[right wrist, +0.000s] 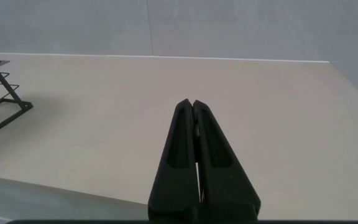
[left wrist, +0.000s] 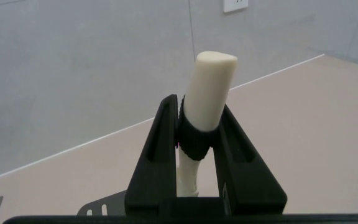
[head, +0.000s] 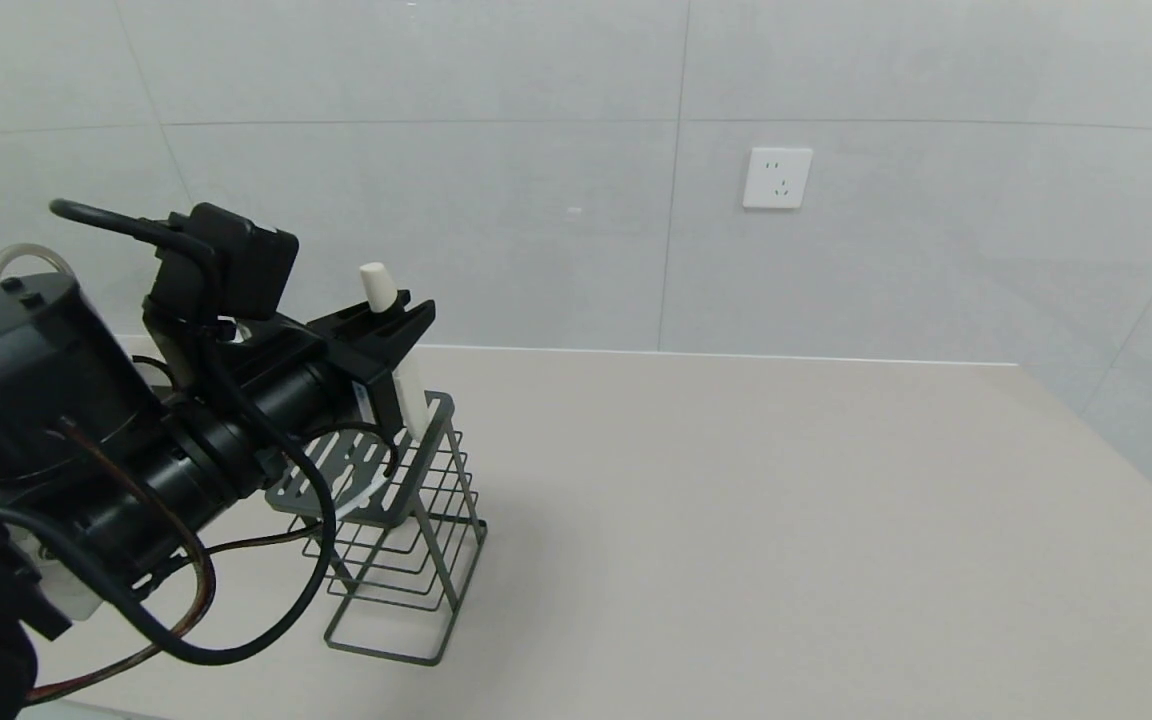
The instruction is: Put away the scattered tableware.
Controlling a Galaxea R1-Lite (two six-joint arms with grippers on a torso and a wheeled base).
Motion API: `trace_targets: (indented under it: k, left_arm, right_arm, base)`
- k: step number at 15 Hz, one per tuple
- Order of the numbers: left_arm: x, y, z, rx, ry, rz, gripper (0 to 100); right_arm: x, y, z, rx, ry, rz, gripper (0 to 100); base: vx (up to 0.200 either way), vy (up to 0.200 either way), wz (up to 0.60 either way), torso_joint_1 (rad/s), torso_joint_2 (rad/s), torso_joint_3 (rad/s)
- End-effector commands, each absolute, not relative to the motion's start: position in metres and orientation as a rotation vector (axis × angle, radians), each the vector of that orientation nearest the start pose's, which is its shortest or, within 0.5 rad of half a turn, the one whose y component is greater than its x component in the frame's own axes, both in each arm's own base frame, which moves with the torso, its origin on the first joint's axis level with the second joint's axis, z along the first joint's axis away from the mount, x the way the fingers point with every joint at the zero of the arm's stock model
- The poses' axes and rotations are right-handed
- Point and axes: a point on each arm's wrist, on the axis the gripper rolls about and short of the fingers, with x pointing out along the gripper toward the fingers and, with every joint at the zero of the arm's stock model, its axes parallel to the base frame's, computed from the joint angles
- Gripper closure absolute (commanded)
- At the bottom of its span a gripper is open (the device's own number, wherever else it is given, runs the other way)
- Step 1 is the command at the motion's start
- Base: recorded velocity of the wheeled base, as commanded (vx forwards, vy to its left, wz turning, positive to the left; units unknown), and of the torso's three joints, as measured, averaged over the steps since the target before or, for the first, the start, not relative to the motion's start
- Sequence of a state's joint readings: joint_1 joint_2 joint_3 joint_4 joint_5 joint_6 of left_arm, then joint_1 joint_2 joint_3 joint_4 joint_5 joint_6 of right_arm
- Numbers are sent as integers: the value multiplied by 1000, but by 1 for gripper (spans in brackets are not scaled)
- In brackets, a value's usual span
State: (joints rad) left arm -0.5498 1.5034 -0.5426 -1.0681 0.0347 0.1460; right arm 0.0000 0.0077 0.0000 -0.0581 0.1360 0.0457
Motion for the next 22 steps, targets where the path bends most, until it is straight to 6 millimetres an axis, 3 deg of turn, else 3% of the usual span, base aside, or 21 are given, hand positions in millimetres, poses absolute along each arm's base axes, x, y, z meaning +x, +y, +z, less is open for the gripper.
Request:
trace_targets:
  k: [1,3,22]
  left_arm:
    - [210,-126,203,105,-107,-503,100]
    - [207,-123,191,114,-65,-503,100]
    - [224,-127,167,84,45,-523,100]
  right_arm:
    - [-22,3,82,43,-46,136,100]
    - [-22,3,82,43,-46,138,100]
    - [-22,3,82,43,-46,139,100]
  base:
    - [0,0,0,0,0,0]
    - [0,0,0,0,0,0]
    - [0,0,0,0,0,0]
